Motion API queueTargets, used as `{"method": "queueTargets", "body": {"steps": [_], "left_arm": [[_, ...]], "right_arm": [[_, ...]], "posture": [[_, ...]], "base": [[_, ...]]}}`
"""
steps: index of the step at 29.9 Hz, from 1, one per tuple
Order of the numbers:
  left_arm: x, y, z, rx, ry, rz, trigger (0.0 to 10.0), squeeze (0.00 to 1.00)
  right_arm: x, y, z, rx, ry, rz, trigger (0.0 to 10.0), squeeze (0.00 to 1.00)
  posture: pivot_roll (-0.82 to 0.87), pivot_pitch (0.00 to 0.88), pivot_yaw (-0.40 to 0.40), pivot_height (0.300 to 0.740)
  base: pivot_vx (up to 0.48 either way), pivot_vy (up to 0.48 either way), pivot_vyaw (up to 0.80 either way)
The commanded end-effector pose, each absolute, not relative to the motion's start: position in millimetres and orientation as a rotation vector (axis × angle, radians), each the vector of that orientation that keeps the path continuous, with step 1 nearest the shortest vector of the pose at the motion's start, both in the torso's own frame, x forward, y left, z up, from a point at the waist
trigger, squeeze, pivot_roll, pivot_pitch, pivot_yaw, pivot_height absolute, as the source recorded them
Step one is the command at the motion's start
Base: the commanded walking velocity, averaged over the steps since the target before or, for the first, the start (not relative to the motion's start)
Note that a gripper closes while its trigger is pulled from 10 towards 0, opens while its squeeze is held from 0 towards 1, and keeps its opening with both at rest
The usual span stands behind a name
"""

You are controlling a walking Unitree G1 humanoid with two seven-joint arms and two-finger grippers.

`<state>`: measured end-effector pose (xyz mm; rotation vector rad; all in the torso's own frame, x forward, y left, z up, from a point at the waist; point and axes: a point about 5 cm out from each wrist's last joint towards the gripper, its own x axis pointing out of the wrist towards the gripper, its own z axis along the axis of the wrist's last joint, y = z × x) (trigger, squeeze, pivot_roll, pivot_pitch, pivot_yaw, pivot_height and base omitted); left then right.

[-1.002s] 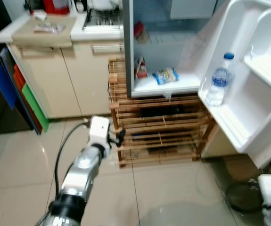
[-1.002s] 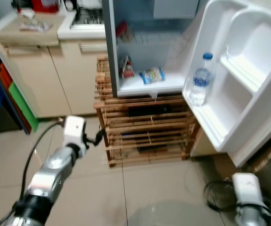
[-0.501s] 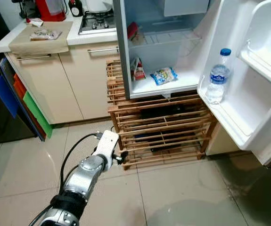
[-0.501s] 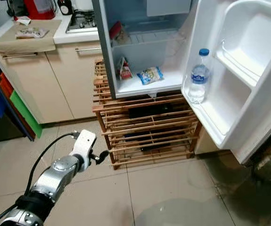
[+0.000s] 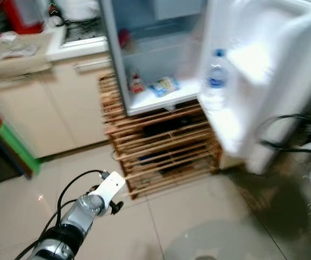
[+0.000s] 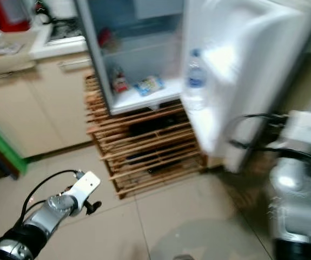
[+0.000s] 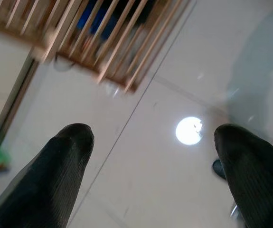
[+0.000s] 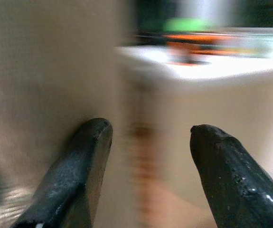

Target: Restocking fridge

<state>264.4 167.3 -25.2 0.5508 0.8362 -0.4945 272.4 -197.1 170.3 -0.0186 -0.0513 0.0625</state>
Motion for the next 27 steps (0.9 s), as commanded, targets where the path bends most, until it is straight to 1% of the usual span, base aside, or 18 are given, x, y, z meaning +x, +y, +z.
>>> {"method": "queueTargets", "body": {"steps": [1,3,4,6,8,9,10,11,13,14,16,17,18,19,20,21,24,27], "left_arm": [[255.9,180.4,-32.8,0.567,0.896,-0.492,10.0,0.00],[249.5,182.6,-38.1,0.547,0.921,-0.491,10.0,0.00],[247.2,183.1,-40.1,0.540,0.927,-0.490,10.0,0.00],[243.5,182.2,-43.4,0.522,0.934,-0.488,10.0,0.00],[241.8,177.5,-46.1,0.484,0.918,-0.480,10.0,0.00],[245.5,168.5,-45.5,0.427,0.867,-0.443,10.0,0.00],[247.6,165.2,-44.6,0.409,0.844,-0.429,10.0,0.00],[256.1,158.5,-38.6,0.369,0.771,-0.389,10.0,0.00],[261.8,154.5,-34.1,0.343,0.722,-0.361,10.0,0.00],[281.4,153.7,-14.3,0.221,0.570,-0.284,10.0,0.00],[306.6,153.8,20.8,0.133,0.365,-0.219,10.0,0.00],[314.0,153.5,33.9,0.106,0.297,-0.200,10.0,0.00],[324.8,151.8,58.8,0.063,0.177,-0.167,10.0,0.00],[324.8,151.8,58.8,0.063,0.177,-0.167,10.0,0.00],[330.2,151.2,74.7,0.035,0.102,-0.145,10.0,0.00],[339.5,146.8,114.3,-0.035,-0.055,-0.128,10.0,0.00],[343.7,142.8,142.8,-0.057,-0.148,-0.129,10.0,0.00],[347.8,136.6,167.4,-0.060,-0.205,-0.138,10.0,0.00]], "right_arm": [[263.2,-163.9,189.5,0.065,-0.099,0.304,10.0,0.00],[256.0,-155.5,192.1,0.116,-0.075,0.424,10.0,0.00],[256.0,-157.6,191.0,0.117,-0.068,0.428,10.0,0.00],[262.1,-171.1,185.5,0.120,-0.047,0.348,10.0,0.00],[270.2,-189.5,177.8,0.063,-0.026,0.226,10.0,0.00],[277.3,-207.1,169.3,-0.039,0.005,0.069,10.0,0.00],[278.8,-212.4,166.7,-0.081,0.017,0.017,10.0,0.00],[280.0,-217.2,162.7,-0.111,0.019,-0.039,10.0,0.00],[279.9,-219.5,160.9,-0.124,0.021,-0.066,10.0,0.00],[279.4,-218.1,153.4,-0.089,0.034,-0.097,10.0,0.00],[280.1,-211.9,144.4,-0.090,0.048,-0.097,10.0,0.00],[280.8,-209.5,141.7,-0.100,0.049,-0.096,10.0,0.00],[282.2,-205.2,137.9,-0.091,0.052,-0.090,10.0,0.00],[282.2,-205.2,137.9,-0.091,0.052,-0.090,10.0,0.00],[283.6,-202.3,135.5,-0.086,0.052,-0.089,10.0,0.00],[287.4,-195.2,132.9,-0.074,0.040,-0.079,10.0,0.00],[290.2,-190.9,133.3,-0.083,0.021,-0.071,10.0,0.00],[293.3,-186.9,132.9,-0.075,0.002,-0.059,10.0,0.00]], "posture": [[-0.20,0.000,0.111,0.740],[-0.20,0.000,0.111,0.740],[-0.20,0.000,0.111,0.740],[-0.19,0.000,0.106,0.740],[-0.18,0.000,0.100,0.740],[-0.18,0.000,0.100,0.740],[-0.18,0.000,0.100,0.740],[-0.17,0.000,0.085,0.740],[-0.17,0.000,0.085,0.740],[-0.15,0.000,0.079,0.740],[-0.15,0.000,0.076,0.740],[-0.14,0.000,0.073,0.740],[-0.14,0.000,0.070,0.740],[-0.14,0.000,0.070,0.740],[-0.13,0.000,0.069,0.740],[-0.13,0.000,0.062,0.740],[-0.13,0.000,0.060,0.740],[-0.12,0.000,0.057,0.740]], "base": [[0.000,0.000,0.00],[0.000,0.000,0.00],[0.000,0.000,0.00],[0.000,0.000,0.00],[0.000,0.000,0.00],[0.000,0.000,0.00],[0.000,0.000,0.00],[0.000,0.000,0.00],[0.000,0.000,0.00],[0.000,0.000,0.00],[0.000,0.000,0.00],[0.000,0.000,0.00],[0.000,0.000,0.00],[0.000,0.000,0.00],[0.000,0.000,0.00],[0.000,0.000,0.00],[0.000,0.091,0.00],[0.000,0.480,0.00]]}}
